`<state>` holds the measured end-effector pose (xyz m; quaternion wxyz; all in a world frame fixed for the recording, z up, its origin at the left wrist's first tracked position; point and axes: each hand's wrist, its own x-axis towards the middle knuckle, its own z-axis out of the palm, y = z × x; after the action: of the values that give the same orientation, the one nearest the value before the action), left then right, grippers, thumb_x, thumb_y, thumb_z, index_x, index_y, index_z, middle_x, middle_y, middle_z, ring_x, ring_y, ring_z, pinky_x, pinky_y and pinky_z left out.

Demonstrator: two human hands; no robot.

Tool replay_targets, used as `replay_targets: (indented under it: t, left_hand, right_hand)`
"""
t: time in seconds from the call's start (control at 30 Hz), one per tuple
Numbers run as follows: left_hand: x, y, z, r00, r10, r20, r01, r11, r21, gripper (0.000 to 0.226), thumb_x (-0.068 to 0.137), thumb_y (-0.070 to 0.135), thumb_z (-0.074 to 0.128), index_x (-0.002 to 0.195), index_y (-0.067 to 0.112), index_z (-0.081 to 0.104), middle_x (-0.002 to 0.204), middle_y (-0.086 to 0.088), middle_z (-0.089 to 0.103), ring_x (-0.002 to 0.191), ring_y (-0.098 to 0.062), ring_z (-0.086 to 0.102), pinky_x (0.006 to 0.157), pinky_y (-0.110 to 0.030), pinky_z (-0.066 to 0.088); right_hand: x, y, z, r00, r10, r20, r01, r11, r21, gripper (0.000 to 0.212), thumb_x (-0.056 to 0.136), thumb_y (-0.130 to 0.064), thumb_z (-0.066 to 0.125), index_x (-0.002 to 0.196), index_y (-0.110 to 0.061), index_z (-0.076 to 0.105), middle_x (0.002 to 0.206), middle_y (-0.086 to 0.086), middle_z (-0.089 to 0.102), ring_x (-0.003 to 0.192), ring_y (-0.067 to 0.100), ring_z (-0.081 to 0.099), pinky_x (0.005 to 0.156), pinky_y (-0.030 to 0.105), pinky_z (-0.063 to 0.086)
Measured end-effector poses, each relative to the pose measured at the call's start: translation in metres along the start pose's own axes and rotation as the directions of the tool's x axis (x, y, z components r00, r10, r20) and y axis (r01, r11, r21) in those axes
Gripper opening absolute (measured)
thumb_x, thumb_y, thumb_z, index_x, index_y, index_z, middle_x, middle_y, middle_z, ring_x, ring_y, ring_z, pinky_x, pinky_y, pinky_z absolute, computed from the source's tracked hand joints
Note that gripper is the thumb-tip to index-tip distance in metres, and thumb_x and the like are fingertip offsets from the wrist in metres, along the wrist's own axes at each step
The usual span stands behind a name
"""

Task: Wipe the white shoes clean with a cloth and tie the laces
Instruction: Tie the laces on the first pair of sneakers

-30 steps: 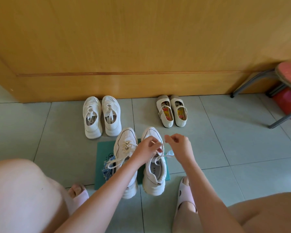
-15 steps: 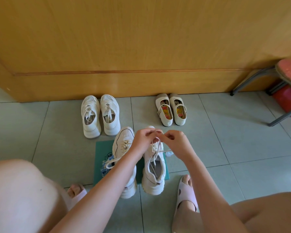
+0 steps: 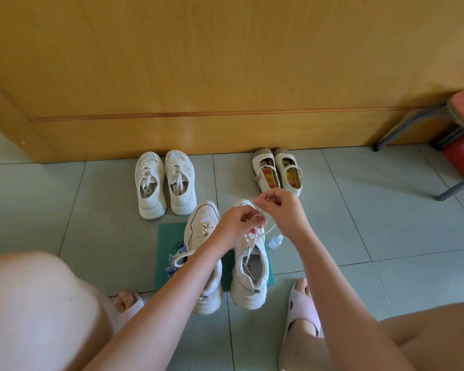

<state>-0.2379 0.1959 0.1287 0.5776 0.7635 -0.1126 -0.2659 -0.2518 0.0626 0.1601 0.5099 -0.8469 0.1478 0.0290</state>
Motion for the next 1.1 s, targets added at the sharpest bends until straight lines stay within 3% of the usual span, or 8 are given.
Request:
replay_targets:
  t: [0.13, 0.23, 0.4, 0.53, 0.67, 0.8, 0.93, 1.1]
  left_hand:
    - [-0.001, -0.004, -0.002, 1.0, 0.0, -0.018, 0.0, 1.0, 0.027, 0.016, 0.094, 0.018, 0.052, 0.091, 0.009, 0.064, 0.078, 0.006, 0.065, 0.061, -0.003, 0.057, 0.066, -0.016, 0.047]
    - [-0.001, -0.004, -0.003, 0.999, -0.006, -0.039, 0.007, 1.0, 0.03, 0.018, 0.096, 0.019, 0.047, 0.086, 0.013, 0.062, 0.082, 0.0, 0.067, 0.066, -0.008, 0.059, 0.07, -0.02, 0.048]
    - [0.002, -0.009, -0.003, 0.993, -0.059, -0.103, 0.054, 0.997, -0.048, 0.023, 0.097, 0.025, 0.048, 0.088, 0.012, 0.064, 0.071, 0.001, 0.063, 0.063, -0.01, 0.058, 0.067, -0.017, 0.047]
    - [0.001, -0.01, -0.005, 0.993, -0.043, -0.112, 0.039, 0.998, -0.04, 0.022, 0.097, 0.029, 0.048, 0.089, 0.015, 0.064, 0.068, 0.005, 0.061, 0.061, -0.005, 0.058, 0.064, -0.014, 0.047]
    - [-0.001, -0.01, -0.005, 0.993, -0.044, -0.111, 0.04, 0.999, -0.035, 0.023, 0.097, 0.026, 0.048, 0.088, 0.014, 0.065, 0.065, 0.005, 0.06, 0.054, 0.0, 0.054, 0.055, -0.01, 0.04]
    - [-0.003, -0.007, -0.004, 0.989, -0.121, -0.091, 0.095, 0.963, -0.252, 0.019, 0.096, 0.023, 0.05, 0.089, 0.02, 0.068, 0.073, 0.002, 0.07, 0.066, -0.012, 0.062, 0.069, -0.026, 0.048]
    - [-0.003, -0.009, -0.007, 0.971, -0.227, -0.078, 0.181, 0.906, -0.382, 0.011, 0.089, 0.025, 0.061, 0.091, 0.018, 0.07, 0.086, -0.002, 0.069, 0.077, -0.012, 0.062, 0.085, -0.032, 0.051]
    - [-0.009, -0.013, -0.005, 0.972, -0.222, -0.077, 0.181, 0.915, -0.361, 0.014, 0.085, 0.021, 0.068, 0.095, 0.013, 0.072, 0.077, -0.001, 0.067, 0.074, -0.01, 0.061, 0.084, -0.029, 0.052]
  right_hand:
    - [0.003, -0.001, -0.008, 0.996, -0.063, -0.056, 0.057, 0.993, -0.104, 0.012, 0.082, -0.03, 0.07, 0.091, -0.022, 0.066, 0.068, -0.018, 0.051, 0.065, -0.001, 0.047, 0.059, 0.016, 0.035]
    - [0.007, 0.0, -0.009, 0.958, -0.218, -0.186, 0.171, 0.956, -0.24, 0.017, 0.082, -0.031, 0.07, 0.096, -0.022, 0.068, 0.098, -0.012, 0.055, 0.098, 0.009, 0.041, 0.083, 0.023, 0.036]
    - [-0.005, 0.005, 0.004, 0.999, -0.031, -0.032, 0.024, 0.984, -0.179, 0.018, 0.09, -0.031, 0.059, 0.085, -0.014, 0.064, 0.078, -0.002, 0.061, 0.062, 0.006, 0.052, 0.055, 0.016, 0.039]
    - [-0.014, 0.016, 0.007, 0.985, 0.106, 0.135, -0.103, 0.994, -0.03, 0.018, 0.086, -0.023, 0.067, 0.1, -0.013, 0.061, 0.087, 0.005, 0.07, 0.078, 0.016, 0.066, 0.074, 0.027, 0.052]
    - [-0.016, 0.014, -0.002, 0.998, 0.061, 0.024, -0.062, 0.998, 0.029, 0.011, 0.084, -0.014, 0.069, 0.092, -0.008, 0.068, 0.07, -0.002, 0.065, 0.063, 0.009, 0.059, 0.064, 0.015, 0.048]
    - [-0.014, 0.001, -0.013, 0.999, 0.036, 0.003, -0.036, 0.999, -0.012, 0.018, 0.083, -0.023, 0.07, 0.087, -0.006, 0.069, 0.064, -0.002, 0.06, 0.052, 0.01, 0.052, 0.043, 0.007, 0.038]
    - [-0.019, -0.003, -0.017, 0.965, 0.07, 0.252, -0.012, 0.975, -0.223, 0.021, 0.084, -0.032, 0.067, 0.081, -0.011, 0.067, 0.059, 0.0, 0.053, 0.048, 0.011, 0.039, 0.045, 0.015, 0.032]
    - [-0.026, -0.004, -0.025, 0.763, 0.344, 0.548, -0.139, 0.914, -0.381, 0.015, 0.092, -0.024, 0.057, 0.086, -0.014, 0.067, 0.062, 0.005, 0.061, 0.037, 0.008, 0.041, 0.043, 0.015, 0.038]
